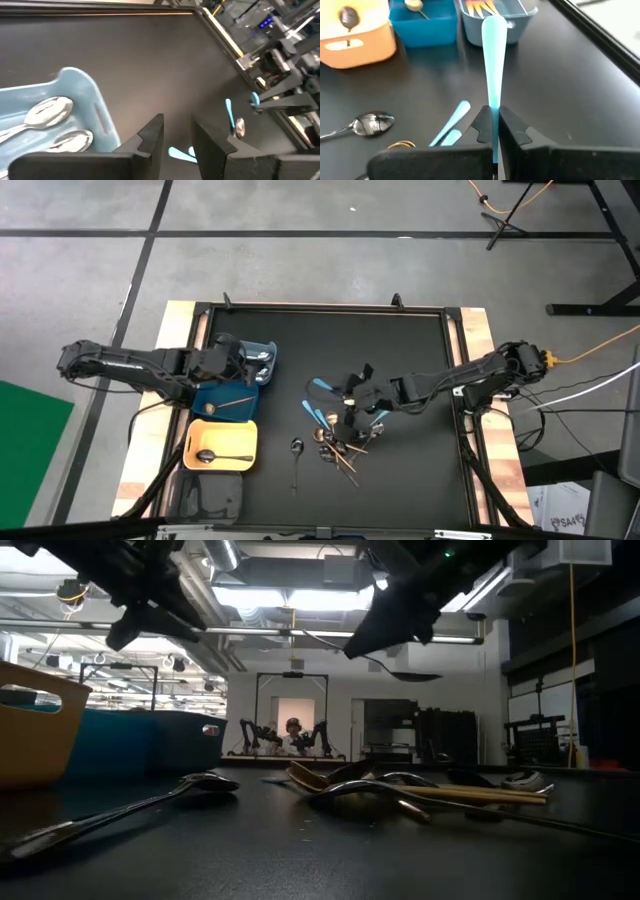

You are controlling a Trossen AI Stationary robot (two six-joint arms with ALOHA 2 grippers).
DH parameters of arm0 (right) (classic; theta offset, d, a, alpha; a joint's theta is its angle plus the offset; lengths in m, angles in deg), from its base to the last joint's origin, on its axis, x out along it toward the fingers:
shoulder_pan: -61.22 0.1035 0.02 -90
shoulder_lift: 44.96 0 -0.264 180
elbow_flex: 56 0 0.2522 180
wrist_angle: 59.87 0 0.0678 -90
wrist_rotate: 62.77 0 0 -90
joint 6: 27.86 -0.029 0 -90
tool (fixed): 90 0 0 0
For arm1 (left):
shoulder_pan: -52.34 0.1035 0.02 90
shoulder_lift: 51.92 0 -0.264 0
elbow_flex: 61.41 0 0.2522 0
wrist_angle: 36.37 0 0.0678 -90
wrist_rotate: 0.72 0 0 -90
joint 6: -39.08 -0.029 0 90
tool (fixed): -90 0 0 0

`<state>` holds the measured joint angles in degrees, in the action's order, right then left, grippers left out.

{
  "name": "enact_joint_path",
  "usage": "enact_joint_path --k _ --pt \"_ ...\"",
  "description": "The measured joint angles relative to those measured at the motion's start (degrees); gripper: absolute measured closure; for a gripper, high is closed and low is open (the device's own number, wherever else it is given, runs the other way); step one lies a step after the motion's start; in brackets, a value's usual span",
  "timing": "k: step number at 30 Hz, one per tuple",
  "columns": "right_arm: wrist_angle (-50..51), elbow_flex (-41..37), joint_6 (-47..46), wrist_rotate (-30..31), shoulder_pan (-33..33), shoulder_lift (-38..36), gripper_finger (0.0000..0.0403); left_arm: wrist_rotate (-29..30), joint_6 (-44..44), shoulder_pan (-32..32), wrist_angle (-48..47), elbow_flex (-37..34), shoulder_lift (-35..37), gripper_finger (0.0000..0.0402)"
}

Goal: Sort silverware by color (type)
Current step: Put the blue spoon into the black bin

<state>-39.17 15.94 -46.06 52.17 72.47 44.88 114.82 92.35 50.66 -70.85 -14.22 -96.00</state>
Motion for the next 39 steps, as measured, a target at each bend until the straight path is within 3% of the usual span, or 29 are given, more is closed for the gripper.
enact_joint_path --k 7,13,17,28,39 --pt "-3.3 0.0 5.3 -5.1 -2.1 0.0 0.0402 -0.1 0.3 -2.3 10.9 0.0 -6.1 0.0311" --pt "-3.4 0.0 10.9 -6.0 -2.0 0.0 0.0402 -0.3 3.6 -3.8 24.0 0.0 -12.1 0.0311" --pt "-3.5 0.0 12.9 -8.0 -1.9 0.0 0.0402 -3.2 4.8 -4.7 31.2 0.0 -16.3 0.0311" --pt "-3.5 0.0 17.1 -11.2 -1.9 0.0 0.0402 -5.6 13.5 -6.9 35.1 0.0 -26.0 0.0311" --pt "-2.0 -0.1 17.2 -14.5 -1.9 0.0 0.0402 -5.5 14.1 -7.1 43.3 0.0 -30.9 0.0311"
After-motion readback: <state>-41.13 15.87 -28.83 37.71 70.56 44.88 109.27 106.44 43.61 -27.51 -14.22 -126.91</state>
